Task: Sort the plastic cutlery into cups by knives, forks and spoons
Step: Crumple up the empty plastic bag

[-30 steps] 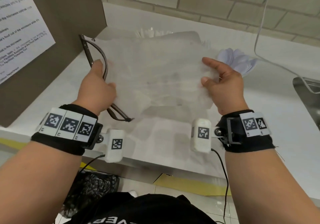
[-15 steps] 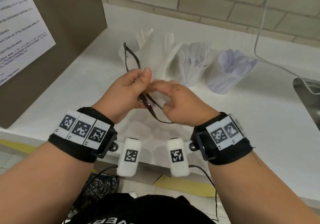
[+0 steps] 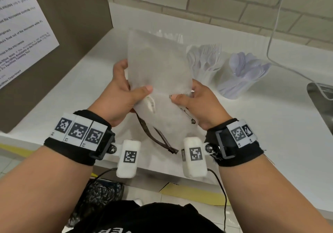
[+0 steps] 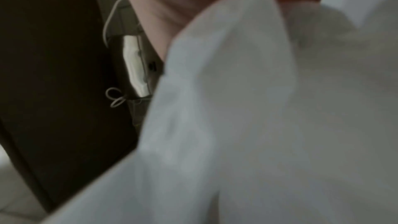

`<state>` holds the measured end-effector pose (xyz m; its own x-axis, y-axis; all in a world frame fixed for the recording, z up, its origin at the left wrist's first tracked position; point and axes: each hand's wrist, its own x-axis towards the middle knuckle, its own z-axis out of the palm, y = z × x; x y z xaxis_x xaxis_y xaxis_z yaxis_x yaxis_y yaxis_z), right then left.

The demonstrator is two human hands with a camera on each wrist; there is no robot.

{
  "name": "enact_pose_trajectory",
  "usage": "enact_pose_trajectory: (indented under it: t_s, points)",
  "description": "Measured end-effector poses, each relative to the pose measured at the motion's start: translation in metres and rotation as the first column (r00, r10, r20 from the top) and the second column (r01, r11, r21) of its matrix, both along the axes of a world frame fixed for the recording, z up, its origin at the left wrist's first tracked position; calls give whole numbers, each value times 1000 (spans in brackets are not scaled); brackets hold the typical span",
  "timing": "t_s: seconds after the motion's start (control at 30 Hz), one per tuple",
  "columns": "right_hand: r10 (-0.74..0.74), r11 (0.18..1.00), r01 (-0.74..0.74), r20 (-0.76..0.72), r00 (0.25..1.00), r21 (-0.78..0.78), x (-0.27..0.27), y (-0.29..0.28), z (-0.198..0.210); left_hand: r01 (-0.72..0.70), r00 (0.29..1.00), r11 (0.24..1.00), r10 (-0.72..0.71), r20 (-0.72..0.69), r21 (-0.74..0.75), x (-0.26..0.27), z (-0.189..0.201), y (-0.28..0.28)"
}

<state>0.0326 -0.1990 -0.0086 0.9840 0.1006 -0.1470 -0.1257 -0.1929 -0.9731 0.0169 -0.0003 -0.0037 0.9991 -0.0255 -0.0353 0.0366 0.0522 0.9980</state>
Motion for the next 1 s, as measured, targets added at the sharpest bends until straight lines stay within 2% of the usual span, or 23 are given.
enact_pose_trajectory:
  t_s: [0.1,0.2,0.3,0.37,0.43,0.5,0.53,0.57,0.6,0.63,0.67,0.7,0.73,0.8,0.87,0.93,1.0]
  points:
    - [-28,972,40,-58,998,232,-2,1,-1,5,996,998,-11,-92,-63,-1,-5,-4]
    - [-38,936,96,-175,984,339,-3,4,1,-2,996,987,-11,-84,-159,-1,-5,-6]
    - [-7,870,168,-329,944,464,1,-1,3,-60,996,986,49,-74,-153,1,-5,-2]
    - [144,856,116,-448,882,503,3,-10,3,-61,997,998,61,43,-5,3,-7,3]
    - [293,862,-7,-487,823,507,-1,-12,7,-10,989,960,-32,146,280,-1,-5,3]
    - [314,885,-91,-443,839,456,-4,-5,5,8,977,895,-102,187,445,-7,-1,1]
    - [284,897,-97,-393,875,432,-4,-1,2,22,975,898,-117,191,440,-8,2,0]
    - [229,905,-71,-339,913,420,-2,1,-2,70,976,932,-137,167,357,-8,3,0]
    - [162,905,-25,-288,944,425,-1,3,-5,144,977,970,-171,129,196,-8,4,1]
    - [103,893,21,-250,963,449,0,3,-5,210,976,978,-208,67,-21,-8,4,3]
    - [55,875,63,-226,973,481,1,3,-6,217,974,946,-225,-6,-239,-8,5,5]
    - [25,853,83,-201,979,515,1,3,-6,177,971,901,-225,-80,-397,-7,4,6]
    - [4,842,89,-170,985,531,1,4,-8,137,962,871,-230,-147,-471,-6,2,6]
    - [-47,866,93,-107,993,492,0,11,-9,183,927,867,-309,-212,-463,-8,2,-1]
    - [-100,927,106,-36,994,361,-3,21,-10,260,909,876,-364,-204,-407,-12,3,-10]
    - [-113,951,109,0,994,290,-5,24,-9,192,933,929,-272,-234,-317,-10,5,-14]
    - [-18,909,47,-73,997,414,-6,18,-5,68,967,985,-104,-232,-156,-6,1,-9]
